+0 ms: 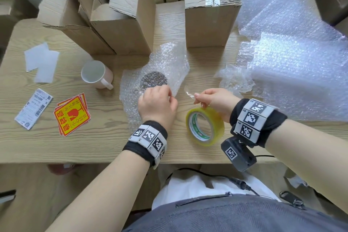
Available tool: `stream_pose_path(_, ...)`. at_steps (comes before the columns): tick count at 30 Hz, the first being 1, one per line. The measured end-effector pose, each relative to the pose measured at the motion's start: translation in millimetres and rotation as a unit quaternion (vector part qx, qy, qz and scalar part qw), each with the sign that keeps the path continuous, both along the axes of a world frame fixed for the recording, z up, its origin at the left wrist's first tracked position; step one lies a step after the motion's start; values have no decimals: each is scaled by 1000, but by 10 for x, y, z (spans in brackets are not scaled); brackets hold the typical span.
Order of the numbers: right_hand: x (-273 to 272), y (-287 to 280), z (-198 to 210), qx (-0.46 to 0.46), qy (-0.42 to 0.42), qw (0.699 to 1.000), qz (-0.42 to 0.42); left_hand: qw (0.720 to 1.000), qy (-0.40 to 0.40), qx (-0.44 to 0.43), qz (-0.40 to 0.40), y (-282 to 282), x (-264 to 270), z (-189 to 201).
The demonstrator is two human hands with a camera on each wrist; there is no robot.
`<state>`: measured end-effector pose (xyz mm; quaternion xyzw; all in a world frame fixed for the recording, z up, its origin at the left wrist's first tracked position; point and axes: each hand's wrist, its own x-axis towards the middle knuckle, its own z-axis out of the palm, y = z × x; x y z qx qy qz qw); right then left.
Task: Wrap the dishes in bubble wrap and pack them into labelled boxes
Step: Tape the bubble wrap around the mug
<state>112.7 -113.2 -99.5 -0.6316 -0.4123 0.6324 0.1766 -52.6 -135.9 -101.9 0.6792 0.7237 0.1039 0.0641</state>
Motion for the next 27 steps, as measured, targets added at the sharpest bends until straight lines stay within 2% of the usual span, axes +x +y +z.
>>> stream_pose_path(6,-150,59,14,16,18,1000,10,985,-125,-21,116,63,-86,91)
stream_pose_path(9,-235,83,50,32,11,999,27,976,-157,-49,143,90,-134,105)
stream_pose_path(15,-366,122,87,42,6,998,39,986,-140,-30,83,76,-184,88)
stream_pose_path(23,-553,258,146,69,-23,995,67,991,-113,-29,67,17,-311,56)
stream_pose_path(27,-704,368,138,70,-65,992,85,990,-115,-27,75,28,-362,36)
